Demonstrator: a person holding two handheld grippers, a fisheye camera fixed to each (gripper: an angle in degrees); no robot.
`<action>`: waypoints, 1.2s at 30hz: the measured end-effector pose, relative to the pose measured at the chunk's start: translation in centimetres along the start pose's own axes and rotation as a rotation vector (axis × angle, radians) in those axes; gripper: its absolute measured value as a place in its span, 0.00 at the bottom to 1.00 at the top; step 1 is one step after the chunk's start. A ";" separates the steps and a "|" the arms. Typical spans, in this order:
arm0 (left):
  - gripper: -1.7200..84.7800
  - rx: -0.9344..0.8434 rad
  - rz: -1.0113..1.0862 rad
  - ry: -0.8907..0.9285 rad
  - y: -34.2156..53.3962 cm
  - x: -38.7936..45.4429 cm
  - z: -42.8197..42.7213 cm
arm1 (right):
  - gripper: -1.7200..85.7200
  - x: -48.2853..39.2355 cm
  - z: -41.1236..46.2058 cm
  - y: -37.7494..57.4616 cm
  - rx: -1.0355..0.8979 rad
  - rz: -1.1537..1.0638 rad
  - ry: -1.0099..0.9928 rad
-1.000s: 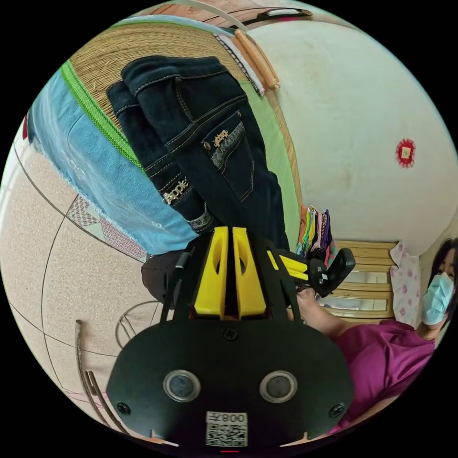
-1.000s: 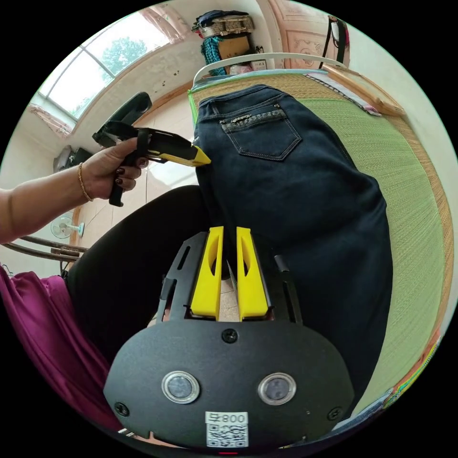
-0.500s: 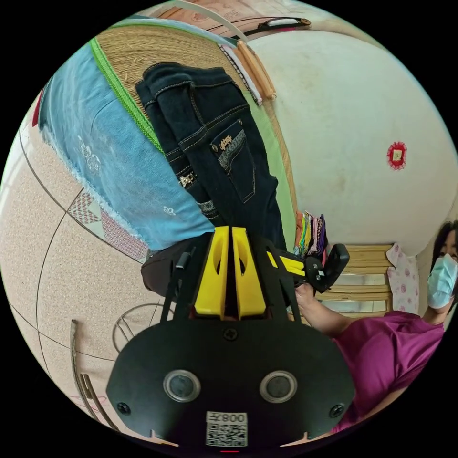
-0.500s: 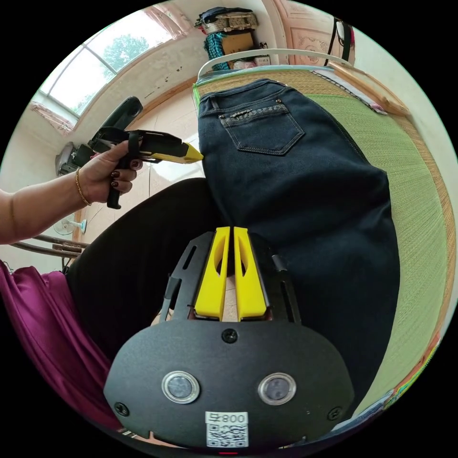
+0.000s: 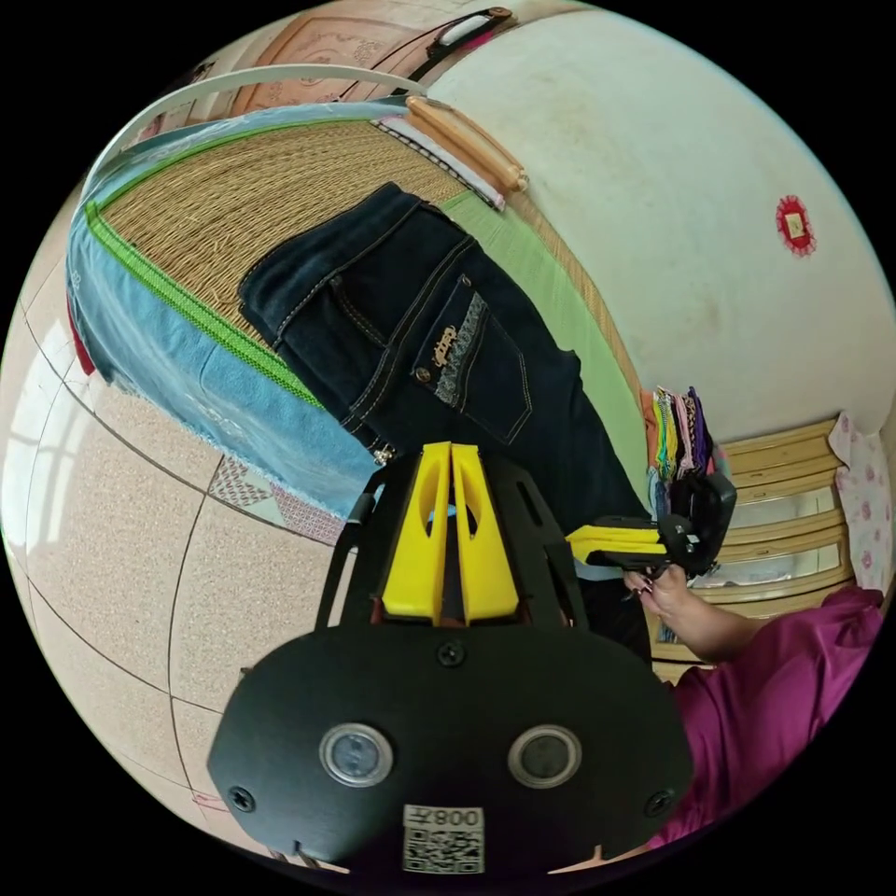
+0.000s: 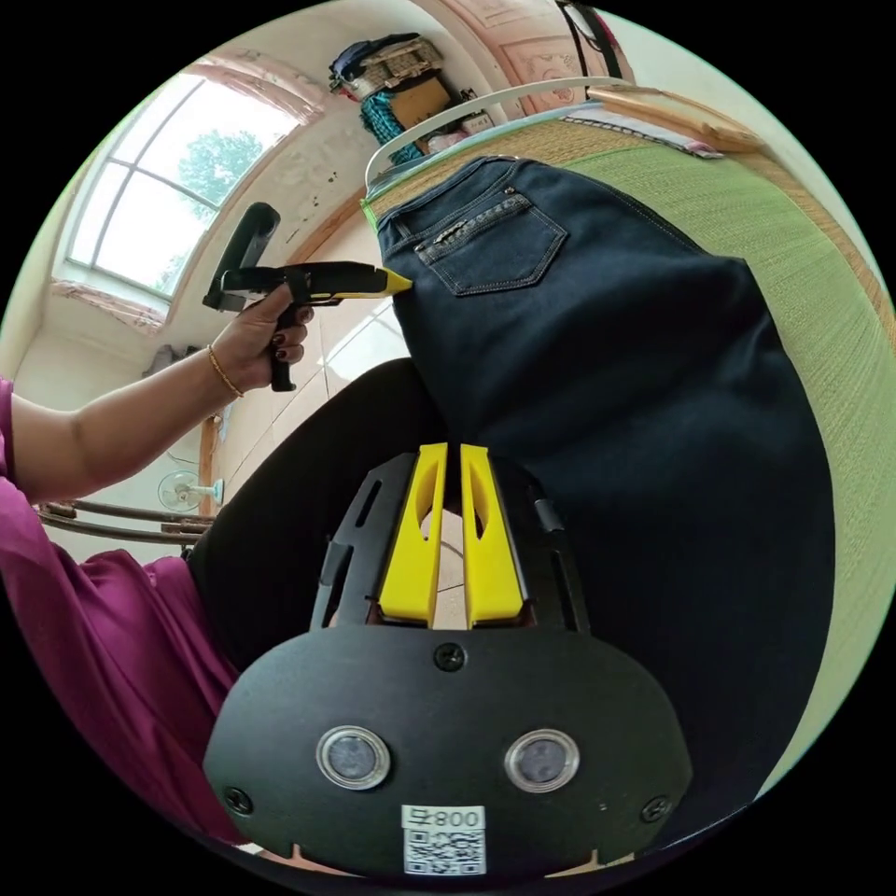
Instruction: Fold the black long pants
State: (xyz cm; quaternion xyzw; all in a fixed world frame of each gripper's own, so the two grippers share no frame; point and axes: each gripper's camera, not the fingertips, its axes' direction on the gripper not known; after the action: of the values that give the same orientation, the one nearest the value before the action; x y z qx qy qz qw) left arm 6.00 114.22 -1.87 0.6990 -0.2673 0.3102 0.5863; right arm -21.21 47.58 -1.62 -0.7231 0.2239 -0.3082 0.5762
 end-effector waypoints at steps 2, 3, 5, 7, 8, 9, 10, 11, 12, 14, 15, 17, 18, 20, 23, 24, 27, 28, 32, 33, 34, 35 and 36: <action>0.02 0.000 -0.002 -0.005 -0.1 0.8 0.1 | 0.03 0.8 -1.0 0.9 -0.004 0.019 -0.046; 0.02 -0.001 -0.004 -0.014 -0.2 1.6 0.1 | 0.03 1.4 -2.2 1.6 0.018 0.035 -0.043; 0.02 -0.001 0.016 -0.033 -0.5 3.1 0.0 | 0.02 2.8 -4.6 2.7 0.069 0.076 0.022; 0.02 0.001 0.078 -0.012 -1.1 5.4 0.2 | 0.02 6.1 -7.9 4.0 0.135 0.170 0.142; 0.02 0.003 0.131 0.008 -1.8 7.3 0.5 | 0.02 7.1 -8.7 4.3 0.151 0.199 0.167; 0.02 0.001 0.186 0.028 -2.8 9.4 1.2 | 0.02 9.0 -10.1 4.9 0.176 0.256 0.205; 0.02 -0.004 0.216 0.040 -3.3 10.5 1.6 | 0.02 10.8 -11.1 5.3 0.193 0.297 0.242; 0.02 -0.017 0.273 0.063 -4.6 12.7 2.9 | 0.02 11.5 -11.6 5.5 0.202 0.314 0.267; 0.02 -0.034 0.322 0.083 -6.0 14.9 4.4 | 0.02 12.8 -12.2 5.8 0.208 0.348 0.322; 0.02 -0.060 0.389 0.099 -8.2 18.2 7.3 | 0.02 14.5 -12.5 6.1 0.190 0.390 0.377; 0.02 -0.083 0.428 0.092 -9.8 20.2 9.4 | 0.02 15.3 -12.4 6.3 0.177 0.410 0.398; 0.02 -0.133 0.457 0.069 -12.1 22.7 12.8 | 0.02 16.5 -11.6 6.6 0.137 0.439 0.418; 0.02 -0.160 0.475 0.051 -13.4 24.1 14.9 | 0.02 17.0 -10.8 6.8 0.106 0.450 0.419; 0.02 -0.202 0.479 -0.035 -15.2 25.6 17.8 | 0.02 16.6 -10.6 7.5 0.152 0.438 0.444; 0.02 -0.229 0.477 -0.104 -17.3 26.6 20.5 | 0.02 15.8 -10.2 8.4 0.190 0.432 0.485; 0.02 -0.211 0.448 -0.081 -17.8 26.6 20.7 | 0.02 15.5 -10.0 8.8 0.214 0.424 0.509; 0.02 -0.210 0.424 -0.063 -18.2 26.9 20.7 | 0.02 15.1 -9.6 9.5 0.255 0.417 0.546; 0.02 -0.209 0.425 -0.066 -18.2 27.1 20.6 | 0.02 15.3 -9.9 9.6 0.249 0.424 0.533; 0.02 -0.200 0.441 -0.116 -18.3 27.9 20.2 | 0.02 16.7 -11.4 10.1 0.259 0.477 0.453; 0.02 -0.206 0.423 -0.084 -18.5 27.5 20.2 | 0.02 17.3 -11.6 10.6 0.279 0.501 0.440; 0.02 -0.203 0.409 -0.073 -18.7 27.4 20.1 | 0.02 18.0 -11.7 11.0 0.275 0.525 0.403; 0.02 -0.194 0.381 -0.076 -18.8 27.1 19.6 | 0.02 18.3 -11.9 11.2 0.284 0.535 0.384; 0.02 -0.170 0.380 -0.077 -18.7 27.1 18.7 | 0.02 18.5 -12.3 11.5 0.299 0.549 0.363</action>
State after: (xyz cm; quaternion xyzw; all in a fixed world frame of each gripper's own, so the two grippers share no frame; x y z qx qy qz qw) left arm 40.06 98.70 3.93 0.5953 -0.4418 0.3645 0.5635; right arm -16.33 23.75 -7.52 -0.4772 0.4606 -0.2947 0.6879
